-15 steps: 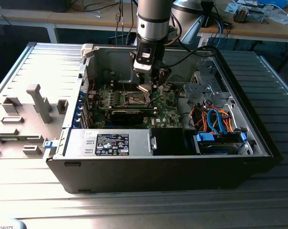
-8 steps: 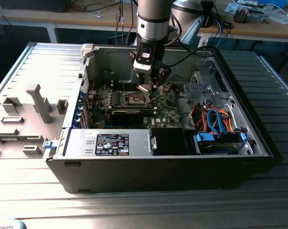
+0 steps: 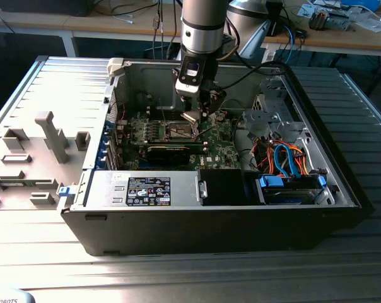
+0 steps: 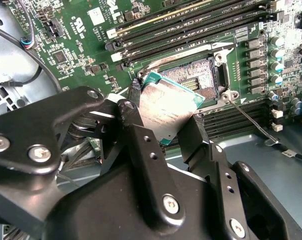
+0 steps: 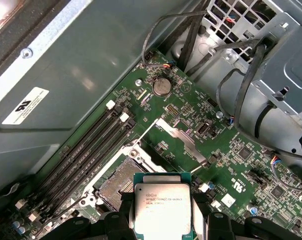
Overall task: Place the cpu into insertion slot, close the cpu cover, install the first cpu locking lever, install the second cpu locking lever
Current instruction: 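Place the cpu into insertion slot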
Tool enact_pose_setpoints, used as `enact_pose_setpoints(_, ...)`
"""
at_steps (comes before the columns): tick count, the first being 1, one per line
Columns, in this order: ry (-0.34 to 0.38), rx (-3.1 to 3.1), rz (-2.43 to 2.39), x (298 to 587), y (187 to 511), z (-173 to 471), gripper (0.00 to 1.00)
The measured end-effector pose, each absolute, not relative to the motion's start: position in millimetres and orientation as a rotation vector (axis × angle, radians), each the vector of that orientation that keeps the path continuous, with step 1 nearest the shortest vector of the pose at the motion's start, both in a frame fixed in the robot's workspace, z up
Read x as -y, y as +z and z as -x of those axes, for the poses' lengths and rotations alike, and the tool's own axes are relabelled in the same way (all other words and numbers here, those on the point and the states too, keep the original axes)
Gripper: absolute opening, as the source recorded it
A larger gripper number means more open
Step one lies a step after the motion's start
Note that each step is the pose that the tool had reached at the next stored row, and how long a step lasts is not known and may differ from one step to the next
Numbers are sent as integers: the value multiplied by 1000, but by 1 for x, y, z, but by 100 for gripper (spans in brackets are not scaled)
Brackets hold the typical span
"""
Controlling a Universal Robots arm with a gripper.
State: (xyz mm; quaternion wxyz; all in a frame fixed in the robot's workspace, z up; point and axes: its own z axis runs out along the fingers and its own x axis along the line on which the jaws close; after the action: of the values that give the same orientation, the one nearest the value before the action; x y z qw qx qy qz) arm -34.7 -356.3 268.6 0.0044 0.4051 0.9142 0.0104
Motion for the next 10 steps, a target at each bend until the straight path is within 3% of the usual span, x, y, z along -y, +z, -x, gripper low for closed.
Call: enact_pose_setpoints(10,32,-2859,-1281,356,269,35,54)
